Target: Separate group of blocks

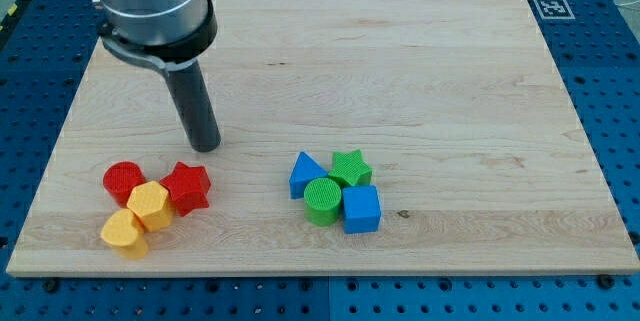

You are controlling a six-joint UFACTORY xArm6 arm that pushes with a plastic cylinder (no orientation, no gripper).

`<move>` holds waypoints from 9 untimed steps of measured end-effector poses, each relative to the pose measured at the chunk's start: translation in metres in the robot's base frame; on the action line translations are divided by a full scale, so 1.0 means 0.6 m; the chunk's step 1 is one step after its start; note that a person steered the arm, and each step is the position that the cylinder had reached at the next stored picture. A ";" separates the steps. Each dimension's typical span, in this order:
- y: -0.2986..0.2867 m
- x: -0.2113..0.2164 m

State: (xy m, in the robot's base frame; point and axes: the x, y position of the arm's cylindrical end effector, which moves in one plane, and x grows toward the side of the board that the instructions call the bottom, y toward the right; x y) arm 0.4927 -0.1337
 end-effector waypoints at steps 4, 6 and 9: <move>-0.027 -0.007; -0.105 -0.025; -0.226 0.057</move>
State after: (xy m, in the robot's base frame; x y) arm 0.5268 -0.2693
